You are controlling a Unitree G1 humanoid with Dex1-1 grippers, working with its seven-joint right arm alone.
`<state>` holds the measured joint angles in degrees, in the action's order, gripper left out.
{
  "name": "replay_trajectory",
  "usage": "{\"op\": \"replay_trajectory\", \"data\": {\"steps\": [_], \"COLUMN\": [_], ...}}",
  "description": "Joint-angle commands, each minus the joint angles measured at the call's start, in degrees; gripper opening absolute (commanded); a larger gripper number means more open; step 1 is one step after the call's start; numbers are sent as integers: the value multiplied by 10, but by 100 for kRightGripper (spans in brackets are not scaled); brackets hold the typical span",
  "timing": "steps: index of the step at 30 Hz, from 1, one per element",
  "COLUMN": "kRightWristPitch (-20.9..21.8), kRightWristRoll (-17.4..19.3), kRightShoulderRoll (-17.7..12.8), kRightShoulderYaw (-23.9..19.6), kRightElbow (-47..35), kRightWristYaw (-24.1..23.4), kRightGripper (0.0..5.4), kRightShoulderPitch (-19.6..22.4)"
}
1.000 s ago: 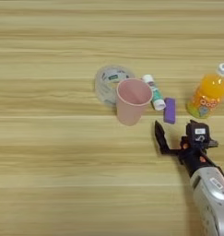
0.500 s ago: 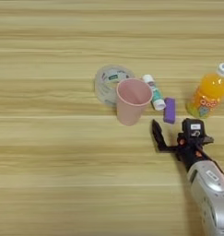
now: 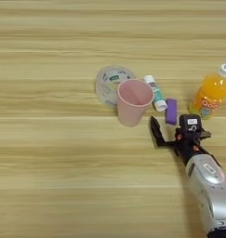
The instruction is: Move the objects on the table
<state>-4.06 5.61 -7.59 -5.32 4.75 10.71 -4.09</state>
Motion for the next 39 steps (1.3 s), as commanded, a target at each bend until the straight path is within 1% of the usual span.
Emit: {"op": "replay_trajectory", "data": {"steps": [1,6,10,11,15,16,19,20,32,35,37,39], "kRightWristPitch": [-11,-21,-25,-25,-25,-25,-25,-25,-21,-18,-15,-15], "kRightWristRoll": [1,5,3,3,3,3,4,5,6,10,15,15], "kRightShoulderRoll": [-9,-8,-8,-8,-8,-8,-8,-8,-4,-1,2,3], "kRightShoulderYaw": [-1,-1,-1,-1,-2,-2,-2,-3,-8,-13,-18,-21], "kRightElbow": [-7,-6,-7,-7,-7,-6,-5,-5,-4,-5,-7,-8], "kRightWristYaw": [0,1,0,0,-1,0,0,0,-7,-10,-12,-14], "kRightGripper": [536,536,499,480,439,419,401,381,267,236,202,185], "kRightShoulderPitch": [22,25,25,25,25,25,25,25,26,27,28,28]}}
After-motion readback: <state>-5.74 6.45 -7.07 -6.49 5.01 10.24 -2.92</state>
